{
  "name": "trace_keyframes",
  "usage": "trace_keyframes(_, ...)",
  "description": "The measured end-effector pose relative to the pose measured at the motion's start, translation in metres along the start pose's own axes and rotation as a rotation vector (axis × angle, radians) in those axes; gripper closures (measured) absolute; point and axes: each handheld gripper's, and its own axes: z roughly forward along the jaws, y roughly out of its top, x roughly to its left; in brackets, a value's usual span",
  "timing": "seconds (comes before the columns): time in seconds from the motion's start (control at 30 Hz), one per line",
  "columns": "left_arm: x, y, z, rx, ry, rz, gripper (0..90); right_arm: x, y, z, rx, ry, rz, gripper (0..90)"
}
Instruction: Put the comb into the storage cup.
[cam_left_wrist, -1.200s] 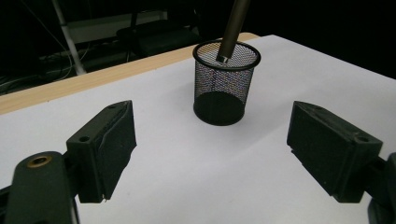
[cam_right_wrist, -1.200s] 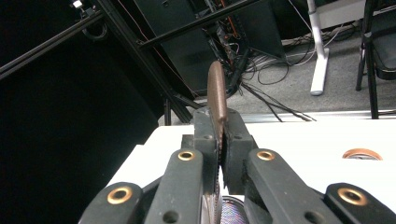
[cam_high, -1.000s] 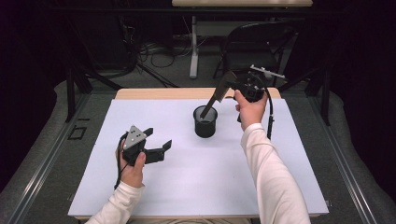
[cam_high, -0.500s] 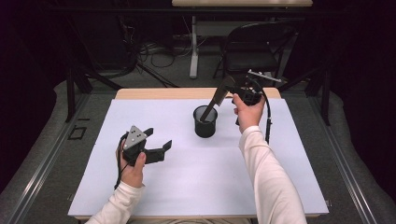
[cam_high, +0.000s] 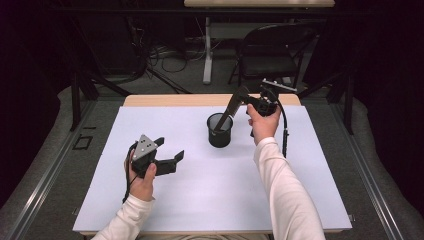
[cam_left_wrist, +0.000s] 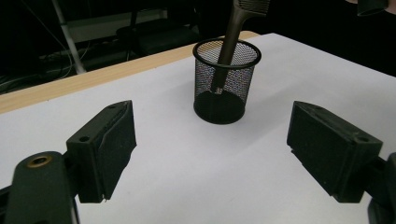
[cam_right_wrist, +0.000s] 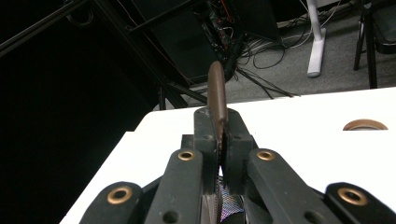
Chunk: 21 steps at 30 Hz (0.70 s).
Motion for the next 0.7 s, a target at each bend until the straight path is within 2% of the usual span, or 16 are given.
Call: trace_keyframes(0.7, 0.000, 0.000, 0.000, -0.001, 0.001, -0.001, 15.8, -0.002, -0.014, 0.012, 0.025, -0.007, -0.005, 86.9)
